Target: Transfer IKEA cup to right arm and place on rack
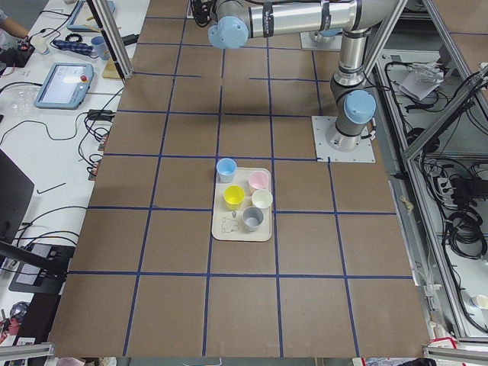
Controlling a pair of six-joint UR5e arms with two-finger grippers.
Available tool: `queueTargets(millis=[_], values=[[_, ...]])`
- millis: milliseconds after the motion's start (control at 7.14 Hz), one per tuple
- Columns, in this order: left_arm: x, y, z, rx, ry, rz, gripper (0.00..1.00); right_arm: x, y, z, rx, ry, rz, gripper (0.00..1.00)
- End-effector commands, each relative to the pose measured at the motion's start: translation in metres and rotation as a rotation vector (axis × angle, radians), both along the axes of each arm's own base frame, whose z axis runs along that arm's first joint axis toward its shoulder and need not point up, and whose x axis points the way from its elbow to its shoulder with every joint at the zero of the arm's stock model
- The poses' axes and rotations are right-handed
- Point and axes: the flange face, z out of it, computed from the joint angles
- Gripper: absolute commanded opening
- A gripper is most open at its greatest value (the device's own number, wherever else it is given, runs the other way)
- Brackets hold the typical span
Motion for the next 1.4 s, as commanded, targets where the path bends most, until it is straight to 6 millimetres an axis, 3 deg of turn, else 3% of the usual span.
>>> queueTargets(millis=[0, 280, 420, 701, 841, 981, 1121, 1261], values=[[0.049, 0.001, 0.008, 0.017, -0.019, 0.029, 0.81, -0.013, -0.003, 0.001, -0.005, -0.001, -0.026, 0.55], [0.095, 0.005, 0.019, 0.022, -0.03, 0.078, 0.85, -0.039, -0.01, -0.002, 0.027, 0.025, -0.071, 0.55], [0.107, 0.011, 0.023, 0.042, -0.047, 0.052, 0.87, -0.061, -0.013, -0.007, 0.026, 0.129, -0.101, 0.52], [0.103, -0.003, 0.038, 0.06, -0.077, 0.036, 0.88, -0.079, -0.003, -0.011, 0.009, 0.489, -0.102, 0.51], [0.088, -0.012, 0.06, 0.047, -0.134, -0.01, 0.86, -0.087, 0.002, -0.004, 0.009, 0.692, -0.096, 0.5], [0.089, -0.021, 0.067, -0.005, -0.257, -0.074, 0.86, -0.097, 0.008, -0.001, 0.02, 0.868, -0.088, 0.46], [0.094, -0.03, 0.064, -0.023, -0.433, -0.131, 0.86, -0.109, 0.015, -0.004, 0.021, 1.056, -0.066, 0.45], [0.096, -0.031, 0.047, -0.08, -0.681, -0.259, 0.83, -0.123, 0.017, 0.001, -0.053, 1.256, -0.003, 0.44]])
